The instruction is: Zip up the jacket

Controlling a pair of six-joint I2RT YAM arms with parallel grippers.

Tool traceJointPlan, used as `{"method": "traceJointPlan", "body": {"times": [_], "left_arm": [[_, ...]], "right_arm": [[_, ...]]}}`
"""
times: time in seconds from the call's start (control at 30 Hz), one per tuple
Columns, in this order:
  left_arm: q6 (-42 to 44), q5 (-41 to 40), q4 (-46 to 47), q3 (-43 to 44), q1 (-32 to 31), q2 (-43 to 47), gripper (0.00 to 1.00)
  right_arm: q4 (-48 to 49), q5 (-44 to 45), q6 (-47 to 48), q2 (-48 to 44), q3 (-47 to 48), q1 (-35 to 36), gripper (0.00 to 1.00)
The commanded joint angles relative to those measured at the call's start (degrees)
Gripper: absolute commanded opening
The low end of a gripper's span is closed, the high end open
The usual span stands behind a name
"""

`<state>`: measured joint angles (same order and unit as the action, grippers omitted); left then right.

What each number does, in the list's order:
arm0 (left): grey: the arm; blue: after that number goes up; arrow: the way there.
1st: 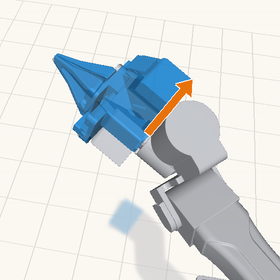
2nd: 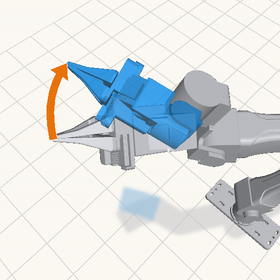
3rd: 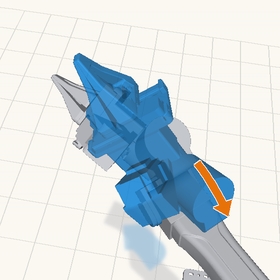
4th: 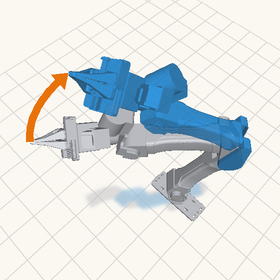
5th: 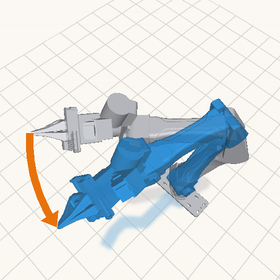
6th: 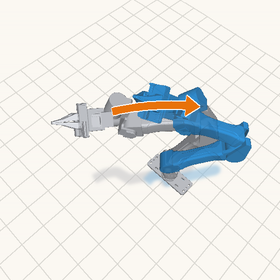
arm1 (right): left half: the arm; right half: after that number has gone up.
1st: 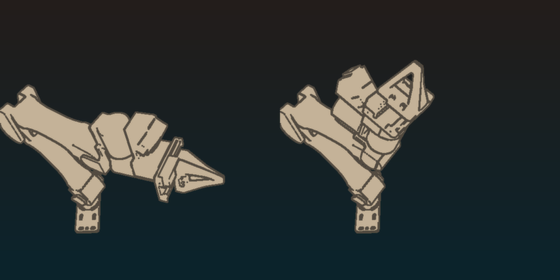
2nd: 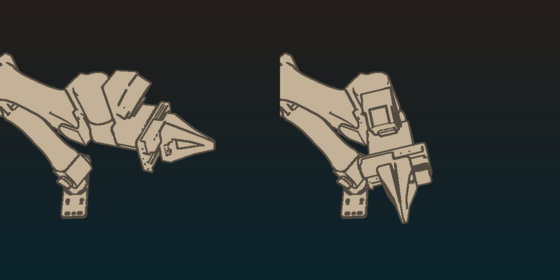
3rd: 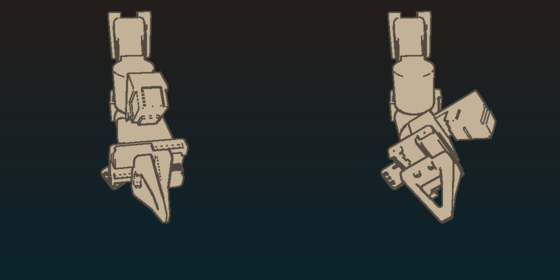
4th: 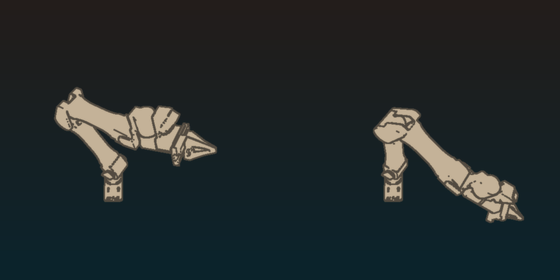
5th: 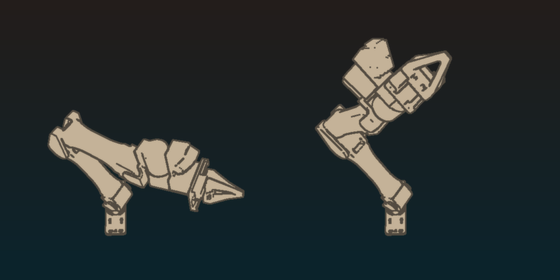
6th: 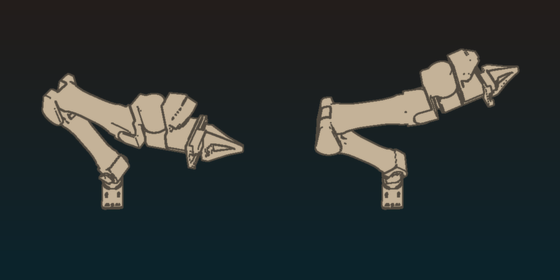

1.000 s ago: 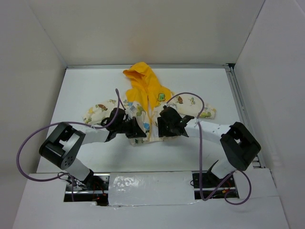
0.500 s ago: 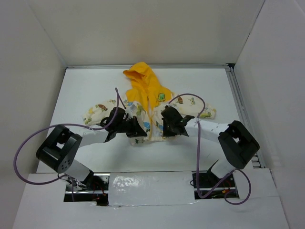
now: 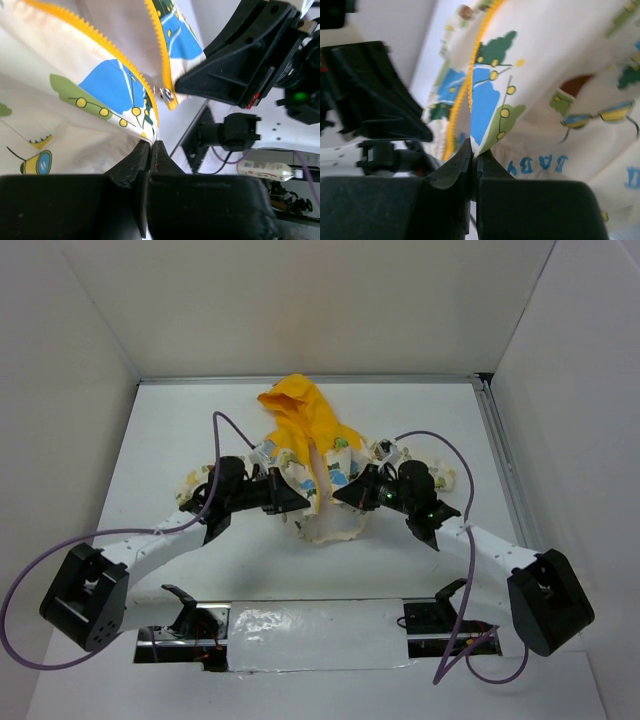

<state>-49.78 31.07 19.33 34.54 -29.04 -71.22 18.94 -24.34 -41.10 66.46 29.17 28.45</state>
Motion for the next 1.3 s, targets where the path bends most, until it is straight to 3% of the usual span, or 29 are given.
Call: {"method": "traceJointPlan", "body": {"times": [0.0,0.5,0.63,0.97,1.27], "left_arm": [[-3.47,2.24,4.04,3.33,-0.23,2.66,0.0],[-13.77,-3.65,14.59,0.52,-0.41,4.78,0.0],[-12.97,-5.49,10.29,3.42,-0.49,1.71,0.0],[-14.38,2.76,16.34,5.18,-0.85,-6.91,0.0],[-15.44,10.67,22.59,3.69,-1.02,-4.46,0.0]], "right_arm": [[15.95,-7.83,-5.2,-3.52,-0.95,-0.06,0.0],[21.49,-4.39,-4.78,-11.17,-5.35,2.14,0.0],[21.67,-6.86,-2.94,-13.01,-5.18,2.66,0.0],[14.99,-1.16,1.12,-13.38,-3.06,5.48,0.0],[10.5,6.15,2.17,-5.9,-2.18,5.57,0.0]]}}
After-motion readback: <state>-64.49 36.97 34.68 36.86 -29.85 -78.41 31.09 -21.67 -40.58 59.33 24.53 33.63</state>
